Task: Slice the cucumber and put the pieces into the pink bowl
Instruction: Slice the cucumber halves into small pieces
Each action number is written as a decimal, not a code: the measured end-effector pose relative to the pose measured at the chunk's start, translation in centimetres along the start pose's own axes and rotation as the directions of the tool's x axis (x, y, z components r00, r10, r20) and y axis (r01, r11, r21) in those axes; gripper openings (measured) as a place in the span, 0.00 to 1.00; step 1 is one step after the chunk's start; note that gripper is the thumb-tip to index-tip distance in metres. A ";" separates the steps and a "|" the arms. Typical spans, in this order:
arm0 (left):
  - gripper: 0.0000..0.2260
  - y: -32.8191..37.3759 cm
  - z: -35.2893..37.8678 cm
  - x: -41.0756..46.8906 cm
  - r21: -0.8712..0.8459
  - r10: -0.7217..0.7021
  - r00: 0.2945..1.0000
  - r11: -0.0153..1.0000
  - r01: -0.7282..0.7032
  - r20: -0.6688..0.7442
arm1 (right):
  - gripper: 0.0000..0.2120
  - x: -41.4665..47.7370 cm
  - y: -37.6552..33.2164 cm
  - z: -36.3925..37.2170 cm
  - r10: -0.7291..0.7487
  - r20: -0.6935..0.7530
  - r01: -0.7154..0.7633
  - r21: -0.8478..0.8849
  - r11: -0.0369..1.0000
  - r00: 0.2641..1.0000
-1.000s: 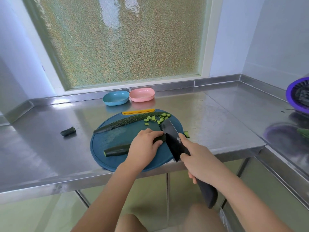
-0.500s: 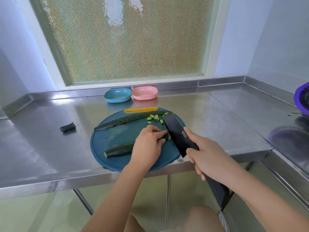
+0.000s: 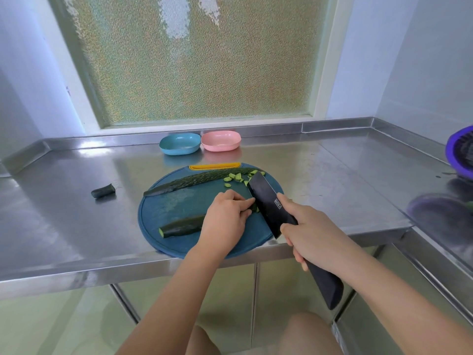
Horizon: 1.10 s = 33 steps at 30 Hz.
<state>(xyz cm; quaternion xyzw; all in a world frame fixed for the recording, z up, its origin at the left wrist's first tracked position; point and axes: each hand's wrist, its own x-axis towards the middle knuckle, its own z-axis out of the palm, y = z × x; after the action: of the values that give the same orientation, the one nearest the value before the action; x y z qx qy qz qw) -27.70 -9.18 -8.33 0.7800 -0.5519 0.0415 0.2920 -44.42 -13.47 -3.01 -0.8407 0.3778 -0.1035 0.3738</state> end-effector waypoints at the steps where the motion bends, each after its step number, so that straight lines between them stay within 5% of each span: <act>1: 0.15 0.0 0.0 0.0 0.005 0.003 1.000 1.000 -0.003 0.000 | 0.33 0.0 0.0 0.0 0.006 0.002 -0.006 -0.002 1.000 1.000; 16: 0.15 -0.1 0.2 0.1 0.005 0.011 1.000 1.000 -0.011 -0.015 | 0.35 0.8 -1.0 1.7 0.065 0.015 -0.063 -0.112 0.992 0.998; 33: 0.17 -0.1 0.0 -0.1 0.017 0.002 1.000 1.000 -0.002 -0.014 | 0.33 0.0 -0.2 1.3 0.060 -0.017 -0.058 0.116 0.992 0.998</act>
<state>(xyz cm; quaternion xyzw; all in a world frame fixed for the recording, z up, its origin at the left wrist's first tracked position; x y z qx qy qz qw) -27.64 -9.07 -8.40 0.7815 -0.5503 0.0522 0.2892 -43.72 -12.66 -3.83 -0.8051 0.3998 -0.1228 0.4206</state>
